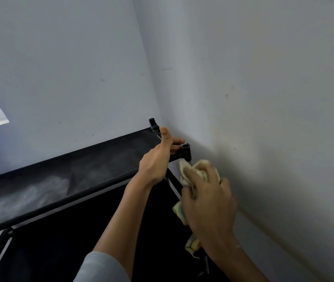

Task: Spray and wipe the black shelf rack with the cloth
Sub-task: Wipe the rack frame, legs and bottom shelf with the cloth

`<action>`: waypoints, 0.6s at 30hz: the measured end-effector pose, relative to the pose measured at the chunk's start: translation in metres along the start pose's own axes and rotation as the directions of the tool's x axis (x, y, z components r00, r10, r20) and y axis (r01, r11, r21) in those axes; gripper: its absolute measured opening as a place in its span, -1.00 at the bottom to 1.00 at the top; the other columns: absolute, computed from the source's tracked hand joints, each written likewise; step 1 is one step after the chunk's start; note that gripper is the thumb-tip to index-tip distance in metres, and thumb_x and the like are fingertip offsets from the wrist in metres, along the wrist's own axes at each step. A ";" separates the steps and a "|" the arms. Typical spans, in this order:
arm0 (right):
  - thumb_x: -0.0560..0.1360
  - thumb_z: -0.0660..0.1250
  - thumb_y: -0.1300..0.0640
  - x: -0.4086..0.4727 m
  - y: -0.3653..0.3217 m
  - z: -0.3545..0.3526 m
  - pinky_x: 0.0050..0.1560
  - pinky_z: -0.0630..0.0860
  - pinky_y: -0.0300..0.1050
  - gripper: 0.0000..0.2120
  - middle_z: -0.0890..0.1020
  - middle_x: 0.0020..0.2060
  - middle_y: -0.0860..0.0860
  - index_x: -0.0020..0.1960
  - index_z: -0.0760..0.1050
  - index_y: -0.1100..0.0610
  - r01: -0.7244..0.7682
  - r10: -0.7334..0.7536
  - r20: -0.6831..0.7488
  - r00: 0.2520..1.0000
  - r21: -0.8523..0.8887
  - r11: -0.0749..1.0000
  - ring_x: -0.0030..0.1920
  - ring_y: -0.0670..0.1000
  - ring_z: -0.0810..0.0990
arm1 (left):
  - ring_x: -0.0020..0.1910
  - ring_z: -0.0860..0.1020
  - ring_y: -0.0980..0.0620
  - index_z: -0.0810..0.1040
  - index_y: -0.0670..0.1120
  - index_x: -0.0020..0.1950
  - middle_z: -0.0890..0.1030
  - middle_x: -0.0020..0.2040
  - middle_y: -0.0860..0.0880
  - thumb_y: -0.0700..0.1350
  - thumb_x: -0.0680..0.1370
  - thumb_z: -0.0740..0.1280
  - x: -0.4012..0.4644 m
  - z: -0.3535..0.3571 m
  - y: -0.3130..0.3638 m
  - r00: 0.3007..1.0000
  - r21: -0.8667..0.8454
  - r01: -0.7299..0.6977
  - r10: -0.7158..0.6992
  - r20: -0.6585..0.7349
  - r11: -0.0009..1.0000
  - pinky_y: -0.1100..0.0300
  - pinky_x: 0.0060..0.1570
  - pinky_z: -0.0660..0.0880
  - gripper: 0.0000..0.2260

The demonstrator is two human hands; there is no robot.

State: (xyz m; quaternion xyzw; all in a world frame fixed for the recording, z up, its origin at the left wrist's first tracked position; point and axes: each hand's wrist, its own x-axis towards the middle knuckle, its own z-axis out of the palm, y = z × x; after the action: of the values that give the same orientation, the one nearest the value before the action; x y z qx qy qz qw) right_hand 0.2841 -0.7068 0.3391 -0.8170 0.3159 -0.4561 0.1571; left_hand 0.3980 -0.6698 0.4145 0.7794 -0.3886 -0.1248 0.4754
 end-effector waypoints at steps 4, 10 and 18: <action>0.40 0.30 0.06 0.033 -0.012 0.008 -0.30 0.44 -0.13 -0.60 0.56 0.17 0.01 0.24 0.57 -0.07 0.111 -0.103 -0.253 0.962 0.017 0.994 -0.12 0.13 0.47 | 0.18 0.53 0.17 0.57 0.36 0.02 0.63 0.09 0.22 0.61 0.16 -0.34 -0.001 -0.002 0.002 0.999 -0.021 0.019 -0.018 0.042 1.000 -0.02 0.40 0.23 -0.16; 0.49 0.18 -0.03 0.020 0.018 0.043 -0.41 0.48 -0.10 -0.61 0.52 0.17 -0.02 0.27 0.56 -0.08 0.135 -0.161 -0.216 0.963 -0.129 0.982 -0.16 0.19 0.52 | 0.22 0.51 0.09 0.59 0.33 0.00 0.63 0.08 0.19 0.62 0.12 -0.38 -0.002 0.001 0.003 1.000 0.043 0.021 -0.020 -0.007 0.999 0.00 0.38 0.24 -0.10; 0.38 0.25 0.02 -0.029 0.038 0.044 -0.35 0.53 -0.06 -0.67 0.61 0.09 0.00 0.08 0.65 -0.13 0.013 -0.010 -0.036 0.999 0.087 0.996 -0.15 0.15 0.57 | 0.22 0.51 0.04 0.59 0.31 -0.04 0.61 0.12 0.14 0.54 0.20 -0.40 -0.002 0.002 0.007 0.998 0.157 0.042 -0.034 -0.054 0.987 0.00 0.33 0.27 -0.15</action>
State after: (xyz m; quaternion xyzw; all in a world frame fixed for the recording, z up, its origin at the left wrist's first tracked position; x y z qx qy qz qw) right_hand 0.2962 -0.7179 0.2762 -0.8030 0.2938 -0.4847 0.1842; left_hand 0.3919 -0.6713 0.4183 0.8247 -0.3702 -0.0828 0.4195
